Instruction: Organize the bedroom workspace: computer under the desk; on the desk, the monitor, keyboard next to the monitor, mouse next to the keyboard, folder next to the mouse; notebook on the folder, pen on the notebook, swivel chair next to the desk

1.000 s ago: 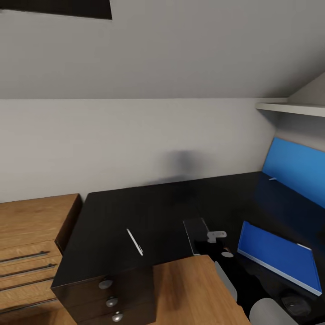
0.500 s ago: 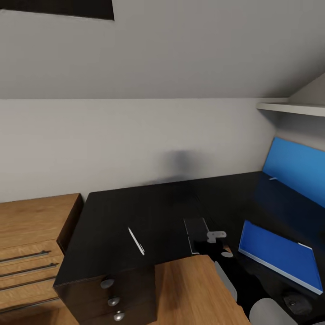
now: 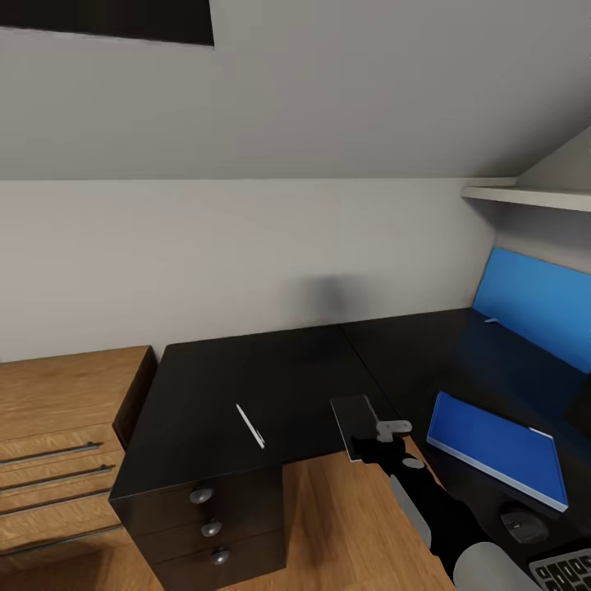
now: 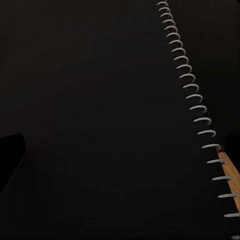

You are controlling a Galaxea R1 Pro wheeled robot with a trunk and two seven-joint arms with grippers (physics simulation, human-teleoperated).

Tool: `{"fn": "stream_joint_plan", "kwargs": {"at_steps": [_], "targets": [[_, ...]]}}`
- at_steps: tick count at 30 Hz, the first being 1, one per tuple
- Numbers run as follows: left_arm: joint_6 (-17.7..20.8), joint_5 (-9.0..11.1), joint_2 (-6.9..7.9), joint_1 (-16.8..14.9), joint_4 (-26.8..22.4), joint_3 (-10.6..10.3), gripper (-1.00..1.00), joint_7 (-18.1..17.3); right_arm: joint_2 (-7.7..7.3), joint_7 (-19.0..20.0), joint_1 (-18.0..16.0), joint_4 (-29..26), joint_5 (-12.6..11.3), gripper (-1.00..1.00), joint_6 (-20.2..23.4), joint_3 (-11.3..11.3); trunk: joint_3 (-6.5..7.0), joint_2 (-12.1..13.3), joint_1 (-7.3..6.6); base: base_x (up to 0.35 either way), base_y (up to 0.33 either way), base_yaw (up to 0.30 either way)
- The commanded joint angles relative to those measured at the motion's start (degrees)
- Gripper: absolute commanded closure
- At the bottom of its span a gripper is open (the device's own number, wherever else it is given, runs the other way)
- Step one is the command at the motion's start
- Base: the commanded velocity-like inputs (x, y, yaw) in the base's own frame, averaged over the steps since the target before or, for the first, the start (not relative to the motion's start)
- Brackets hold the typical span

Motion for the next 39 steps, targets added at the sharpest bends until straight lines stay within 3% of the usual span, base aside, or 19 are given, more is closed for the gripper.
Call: {"fn": "stream_joint_plan", "kwargs": {"at_steps": [1, 12, 20, 39], "targets": [[-0.08, 0.62, 0.01, -0.03, 0.02, -0.17, -1.00, -0.50, -0.08, -0.43, 0.00, 2.50, -0.89, -1.00, 0.21, 0.39, -0.07, -0.03, 0.00, -0.008, 0.000, 0.000], [-0.08, 0.62, 0.01, -0.03, 0.02, -0.17, -1.00, -0.50, -0.08, -0.43, 0.00, 2.34, -0.90, -1.00, -0.36, 0.43, -0.07, -0.03, 0.00, -0.002, 0.000, 0.000], [-0.08, 0.54, -0.21, -0.03, 0.02, -0.32, -1.00, -0.54, 0.18, -0.65, 0.01, 2.08, -0.49, -1.00, -3.52, 0.84, -0.07, -0.03, 0.00, 0.000, 0.000, 0.000], [0.00, 0.45, -0.43, -0.03, 0.02, -0.40, -1.00, -0.60, 0.13, -0.86, 0.00, -1.24, -0.36, -1.00, -4.34, 0.40, -0.07, -0.03, 0.00, 0.000, 0.000, 0.000]]}}
